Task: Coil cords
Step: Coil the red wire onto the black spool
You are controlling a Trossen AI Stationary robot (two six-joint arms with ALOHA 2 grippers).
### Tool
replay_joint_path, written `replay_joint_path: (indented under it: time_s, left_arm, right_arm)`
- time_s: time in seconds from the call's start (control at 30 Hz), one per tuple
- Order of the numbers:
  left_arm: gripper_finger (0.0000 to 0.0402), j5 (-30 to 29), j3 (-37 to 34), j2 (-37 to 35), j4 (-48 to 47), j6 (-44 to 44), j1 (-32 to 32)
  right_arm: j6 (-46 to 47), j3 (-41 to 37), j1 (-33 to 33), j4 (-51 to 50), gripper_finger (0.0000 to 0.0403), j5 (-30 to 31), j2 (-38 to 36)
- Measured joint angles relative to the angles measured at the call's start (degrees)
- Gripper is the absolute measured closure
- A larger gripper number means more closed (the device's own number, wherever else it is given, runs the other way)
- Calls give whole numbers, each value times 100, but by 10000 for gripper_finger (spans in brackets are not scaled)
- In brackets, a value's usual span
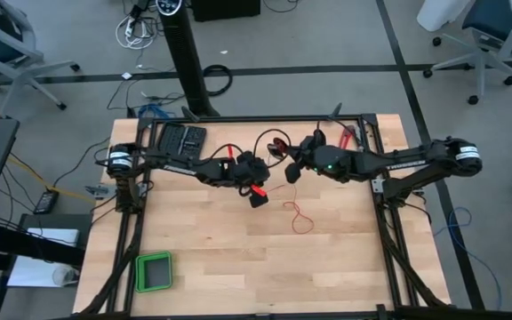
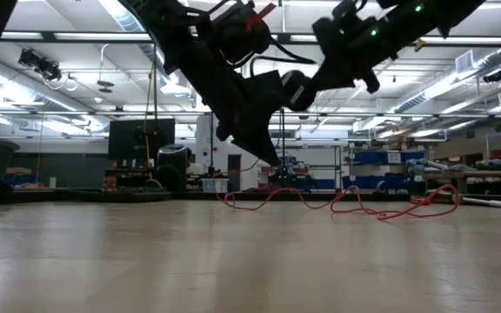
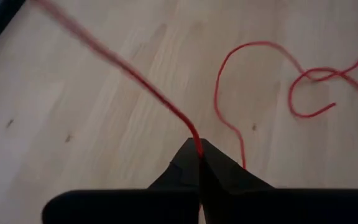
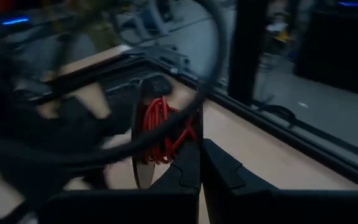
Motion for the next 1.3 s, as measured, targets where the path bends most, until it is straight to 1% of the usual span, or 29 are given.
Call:
replay_joint_path:
  time_s: [0.1, 0.23, 0.4, 0.53, 0.63, 0.73, 0.87, 1.0, 1.1, 1.3]
  left_arm:
    - [401, 6, 0, -2, 66, -8, -86]
    - [402, 129, 0, -3, 172, -1, -168]
    - [402, 146, 2, -4, 153, 152, -221]
    - [402, -3, 4, -4, 206, 158, -212]
    - [401, 31, 4, -4, 446, 165, -215]
    - [401, 402, 69, -4, 648, 165, -223]
    - [401, 612, 242, -17, 564, 315, -236]
    - [401, 631, 490, -76, 369, 629, -252]
    - [401, 592, 658, -111, 161, 946, -252]
    - [401, 98, 1051, -141, -353, 1400, -247]
  right_arm:
    - [257, 0, -105, 250, 402, 128, 272]
    - [540, 0, -235, 681, 402, 132, 587]
    - [988, -4, -333, 1097, 402, -243, 782]
    - [1030, -4, -343, 1313, 402, -238, 782]
    - [901, -4, -343, 1284, 402, 21, 782]
    - [761, -4, -352, 1156, 403, 156, 850]
    - [661, 0, -359, 846, 403, 197, 911]
    - [497, 0, -323, 478, 403, 227, 918]
    - [327, 0, -245, 384, 403, 234, 907]
    - [163, 0, -43, 298, 403, 197, 907]
